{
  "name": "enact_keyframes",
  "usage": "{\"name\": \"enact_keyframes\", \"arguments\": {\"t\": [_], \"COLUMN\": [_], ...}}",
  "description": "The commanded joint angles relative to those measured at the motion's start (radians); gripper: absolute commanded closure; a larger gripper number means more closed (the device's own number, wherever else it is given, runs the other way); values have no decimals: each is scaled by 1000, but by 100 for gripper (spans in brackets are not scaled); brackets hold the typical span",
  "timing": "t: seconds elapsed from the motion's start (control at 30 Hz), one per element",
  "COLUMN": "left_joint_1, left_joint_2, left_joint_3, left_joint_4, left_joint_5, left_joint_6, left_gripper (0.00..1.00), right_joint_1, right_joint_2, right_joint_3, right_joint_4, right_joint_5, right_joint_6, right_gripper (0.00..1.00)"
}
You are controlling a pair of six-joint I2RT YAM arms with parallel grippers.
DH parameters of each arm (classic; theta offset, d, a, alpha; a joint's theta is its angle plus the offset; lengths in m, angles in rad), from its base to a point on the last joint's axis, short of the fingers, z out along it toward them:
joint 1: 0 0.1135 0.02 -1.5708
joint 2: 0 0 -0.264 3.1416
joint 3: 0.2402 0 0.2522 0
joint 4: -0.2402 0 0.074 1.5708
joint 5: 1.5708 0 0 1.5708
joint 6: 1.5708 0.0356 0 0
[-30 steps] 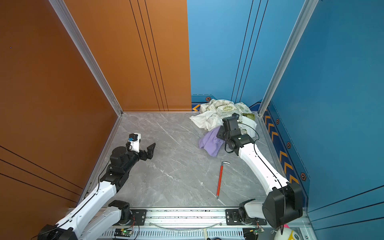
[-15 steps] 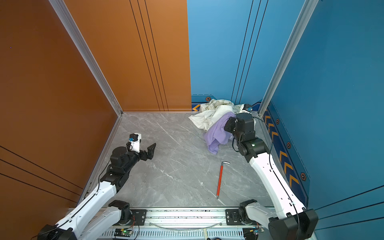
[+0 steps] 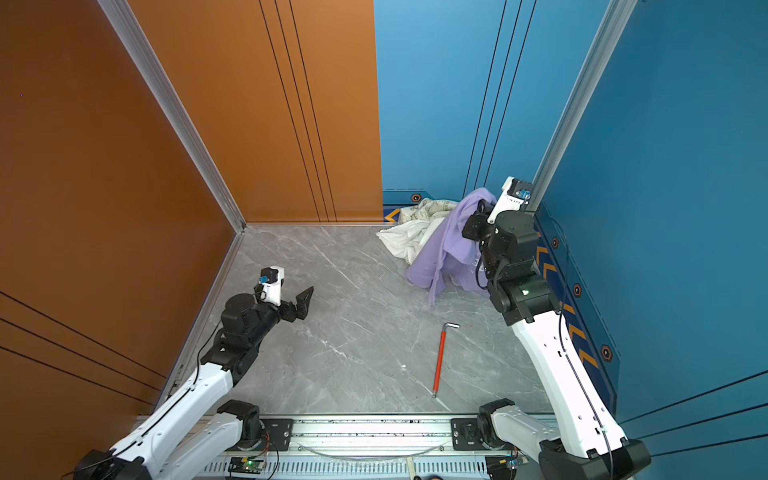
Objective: Pick out a specific cloth from the pile
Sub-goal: 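Lift the lavender cloth and carry it toward the left gripper, then grasp the lavender cloth with the left gripper while the right gripper holds it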
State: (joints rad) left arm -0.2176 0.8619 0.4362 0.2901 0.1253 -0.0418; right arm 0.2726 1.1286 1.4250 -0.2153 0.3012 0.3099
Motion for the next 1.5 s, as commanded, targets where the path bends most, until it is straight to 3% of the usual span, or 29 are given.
{"name": "enact_keyframes", "arguments": {"t": [0.0, 0.27, 0.47, 0.77, 0.87, 1.13, 1.33, 1.47], "left_joint_1": [-10, -22, -34, -73, -87, -107, -133, -169], "left_joint_2": [-15, -21, -24, -33, -39, -103, -117, -90], "left_joint_3": [22, 20, -13, -53, -60, -92, -107, -105], "left_joint_4": [-6, 8, 100, 199, 200, 204, 207, 207], "left_joint_5": [19, 75, 168, 279, 265, 161, 188, 232], "left_joint_6": [21, 26, 9, 27, 43, 68, 113, 159], "left_gripper": [2, 2, 2, 2, 2, 2, 1, 2], "right_joint_1": [-4, 70, 256, 515, 571, 627, 612, 609], "right_joint_2": [12, 57, 128, 305, 366, 424, 413, 406], "right_joint_3": [97, 203, 296, 395, 379, 130, -4, -44], "right_joint_4": [106, 140, 119, 1, -44, -57, -62, -58], "right_joint_5": [38, -97, -183, -191, -188, -185, -162, -214], "right_joint_6": [-51, -8, -63, -143, -146, -153, -235, -258], "right_gripper": [100, 100, 100, 100, 100, 100, 100, 100]}}
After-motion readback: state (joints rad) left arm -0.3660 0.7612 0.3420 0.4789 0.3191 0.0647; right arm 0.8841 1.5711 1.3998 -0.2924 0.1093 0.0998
